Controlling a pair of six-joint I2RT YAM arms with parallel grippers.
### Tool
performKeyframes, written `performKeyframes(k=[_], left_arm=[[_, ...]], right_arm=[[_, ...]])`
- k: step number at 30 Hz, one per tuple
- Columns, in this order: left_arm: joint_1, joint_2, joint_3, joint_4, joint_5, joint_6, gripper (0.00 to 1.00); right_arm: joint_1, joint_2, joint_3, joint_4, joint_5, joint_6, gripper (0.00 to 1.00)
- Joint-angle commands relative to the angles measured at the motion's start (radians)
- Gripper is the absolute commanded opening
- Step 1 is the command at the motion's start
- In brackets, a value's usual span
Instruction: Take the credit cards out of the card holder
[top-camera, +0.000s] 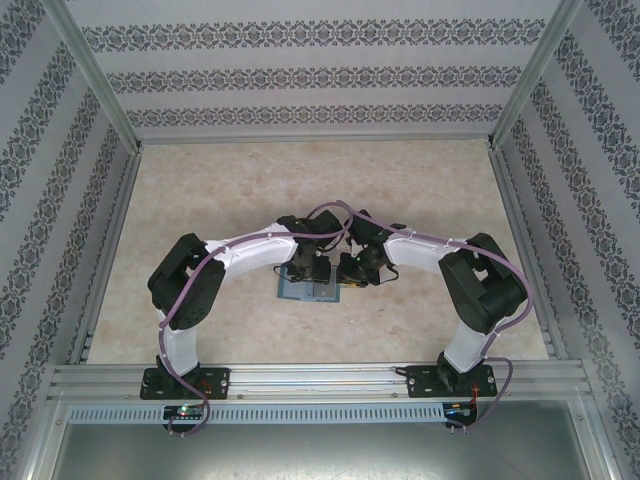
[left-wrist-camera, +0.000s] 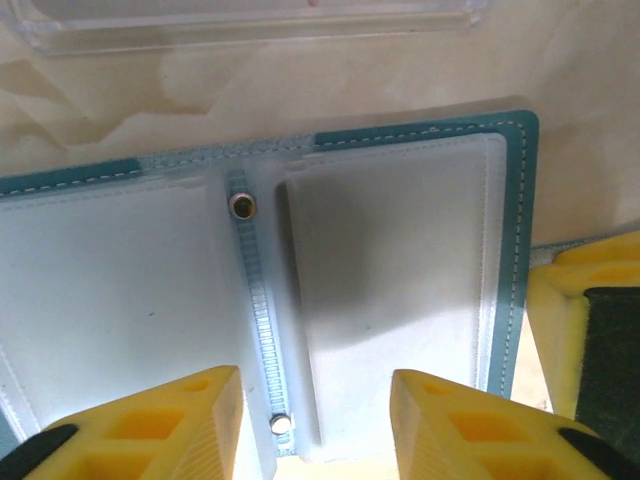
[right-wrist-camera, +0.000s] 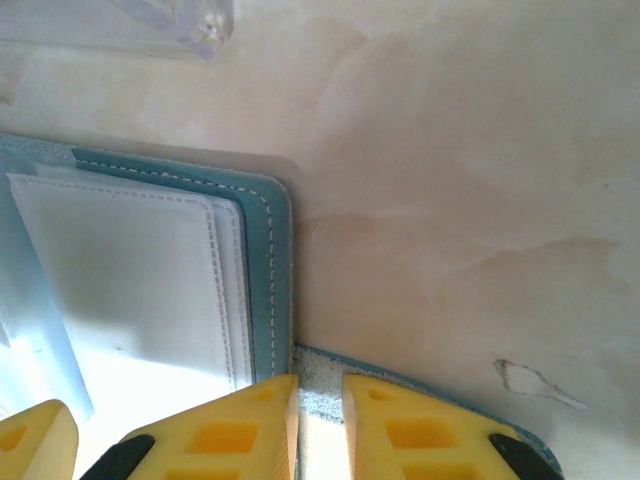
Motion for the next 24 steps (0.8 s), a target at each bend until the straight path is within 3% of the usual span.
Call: performKeyframes(k=[1, 10, 15, 24], left_arm=[[-0.015, -0.02, -0.016, 0.063, 0.07, -0.009, 0.37], [-0.016, 0.01, -0.039, 0.171, 0.175, -0.053, 0.19], [-0.015, 0.023, -0.038, 0.176, 0.177, -0.054, 0.18], [-0.015, 0.036, -0.027, 0.176, 0.192, -0.056, 0.19]], right_arm=[[-0.006, -0.012, -0.027, -0.032, 0.026, 0.008, 0.2], [-0.007, -0.078, -0.035, -0.034, 0.04, 0.021, 0.14], [-0.022, -0.127, -0.035, -0.055, 0.045, 0.02, 0.16], [-0.036, -0.085, -0.043, -0.1, 0.098, -0.009, 0.17]])
